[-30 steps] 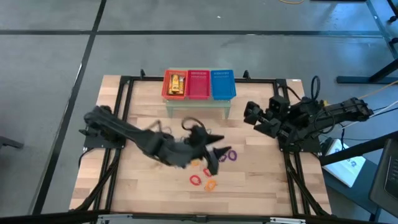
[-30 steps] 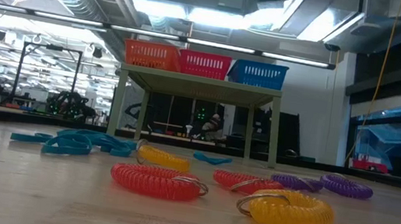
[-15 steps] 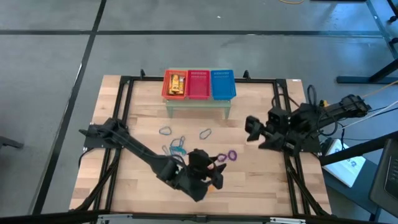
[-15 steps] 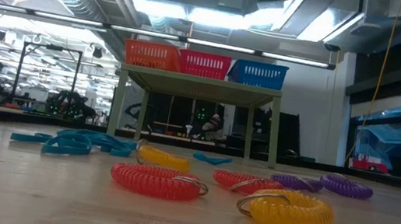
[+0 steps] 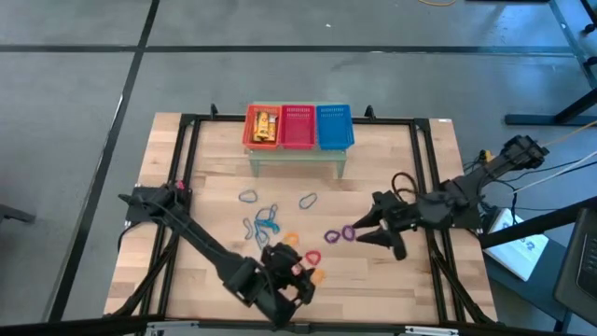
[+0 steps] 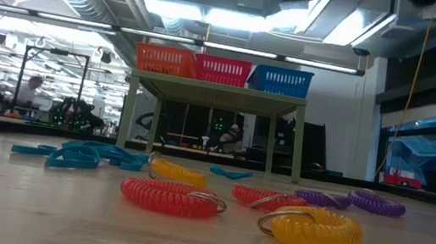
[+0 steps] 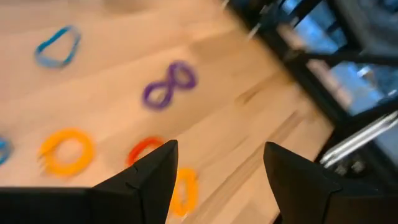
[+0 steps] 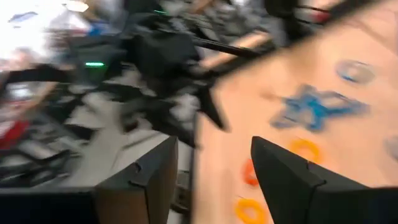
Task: Pick & Place Office Desk Supplies
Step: Put the violet spring keychain into the red bin on the shelf
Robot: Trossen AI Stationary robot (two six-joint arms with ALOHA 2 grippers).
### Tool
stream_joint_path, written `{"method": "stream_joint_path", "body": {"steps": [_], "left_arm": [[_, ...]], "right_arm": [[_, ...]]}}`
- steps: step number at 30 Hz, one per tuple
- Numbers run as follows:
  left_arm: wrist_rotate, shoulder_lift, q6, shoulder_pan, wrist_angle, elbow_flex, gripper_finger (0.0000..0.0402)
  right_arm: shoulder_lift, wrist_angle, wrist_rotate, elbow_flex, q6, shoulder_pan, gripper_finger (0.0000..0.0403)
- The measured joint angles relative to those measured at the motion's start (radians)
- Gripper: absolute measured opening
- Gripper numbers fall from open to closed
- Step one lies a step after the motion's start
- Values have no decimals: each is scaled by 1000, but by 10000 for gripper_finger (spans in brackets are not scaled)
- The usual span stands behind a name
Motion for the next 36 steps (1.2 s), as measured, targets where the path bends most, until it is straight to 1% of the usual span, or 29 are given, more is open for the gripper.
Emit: {"method": "stream_joint_path", "body": {"steps": [2,6,7,10,12,15,17,19,21,23,24,26,29,31,33,36], "left_arm": [[13,4,-54,-23,-59,0,233],[3,17,-138,-61,-99,-1,233],[0,20,-150,-70,-99,-2,233],[14,25,-166,-91,-3,-46,233],[42,29,-156,-106,111,-93,233],[47,25,-126,-123,288,-172,232],[66,9,-50,-126,435,-236,228],[119,-5,62,-116,654,-315,221],[200,-6,165,-99,911,-404,213],[252,9,237,-79,1125,-489,204],[266,16,257,-71,1204,-527,200],[264,18,248,-55,1255,-592,193],[244,12,229,-37,1277,-652,186],[284,4,237,-19,1332,-689,185],[330,1,245,0,1437,-729,187],[374,1,320,26,1662,-779,191]], "right_arm": [[21,-61,47,0,46,2,206],[89,-135,65,0,122,2,206],[109,-137,66,0,135,2,206],[171,-153,43,0,180,-10,206],[209,-151,3,0,214,-28,206],[252,-141,-50,0,266,-55,206],[271,-122,-72,0,308,-69,206],[287,-118,-82,0,379,-78,206],[304,-127,-94,0,457,-84,206],[317,-172,-95,0,531,-86,206],[323,-196,-96,0,556,-87,206],[332,-272,-95,0,598,-87,206],[335,-410,-95,0,648,-86,206],[334,-506,-95,0,659,-87,206],[333,-601,-96,0,678,-87,206],[337,-701,-103,0,734,-89,206]]}}
